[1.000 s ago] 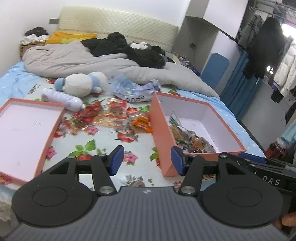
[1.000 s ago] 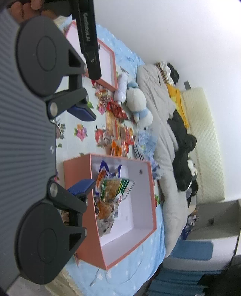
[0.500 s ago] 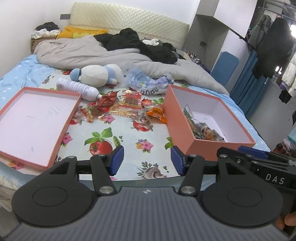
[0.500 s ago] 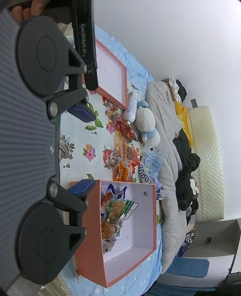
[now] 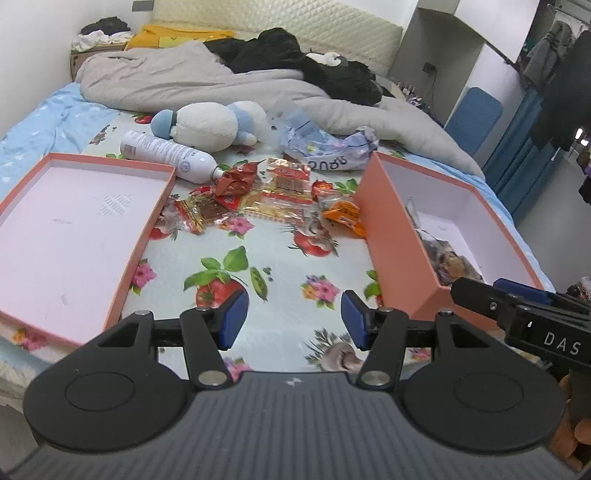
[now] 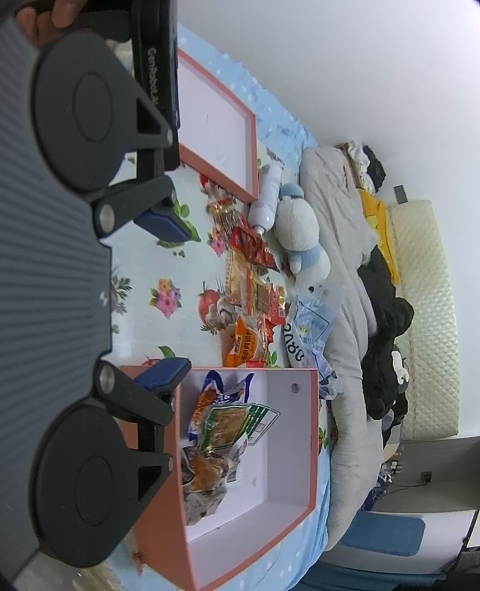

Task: Organize snacks
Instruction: 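Move both grippers back over the snack packets on the sheet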

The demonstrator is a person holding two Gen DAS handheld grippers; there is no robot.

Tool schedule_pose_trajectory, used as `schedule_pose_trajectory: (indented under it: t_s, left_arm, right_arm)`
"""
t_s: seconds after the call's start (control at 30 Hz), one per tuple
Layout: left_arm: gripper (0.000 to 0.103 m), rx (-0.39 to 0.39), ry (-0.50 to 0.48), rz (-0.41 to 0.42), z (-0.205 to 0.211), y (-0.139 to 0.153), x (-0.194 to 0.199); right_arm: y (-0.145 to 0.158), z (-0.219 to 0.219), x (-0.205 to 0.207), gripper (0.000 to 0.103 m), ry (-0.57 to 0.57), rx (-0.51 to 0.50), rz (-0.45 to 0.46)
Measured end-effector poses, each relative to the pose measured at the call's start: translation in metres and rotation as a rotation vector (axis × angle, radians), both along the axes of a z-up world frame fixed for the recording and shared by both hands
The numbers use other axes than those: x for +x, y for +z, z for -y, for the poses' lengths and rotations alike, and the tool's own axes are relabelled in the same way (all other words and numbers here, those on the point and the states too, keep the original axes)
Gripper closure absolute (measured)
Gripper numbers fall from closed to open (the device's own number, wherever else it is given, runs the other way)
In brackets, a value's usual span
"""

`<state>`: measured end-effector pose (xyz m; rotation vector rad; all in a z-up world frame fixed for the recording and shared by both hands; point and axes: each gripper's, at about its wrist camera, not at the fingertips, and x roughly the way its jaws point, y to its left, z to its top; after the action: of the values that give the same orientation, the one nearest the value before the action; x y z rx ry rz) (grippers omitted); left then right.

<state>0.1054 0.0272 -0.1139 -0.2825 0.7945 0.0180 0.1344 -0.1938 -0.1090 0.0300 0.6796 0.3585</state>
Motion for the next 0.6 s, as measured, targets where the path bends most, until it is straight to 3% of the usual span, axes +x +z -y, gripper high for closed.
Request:
schedule_pose_trajectory:
  t_s: [0.3,0.6]
  left_arm:
    - [0.038,0.019,0.022,-0.051,-0.037,-0.031,0.075]
    - [0.035,0.033,0.043,-0.092,-0.08,-0.076,0.173]
  right_arm:
    - [-0.018,-0.037,0.058,0.032,0.02,-0.054,-0.032]
    - [-0.047,-0.081,0.14,0.032,0.016,-0.136,-0.044]
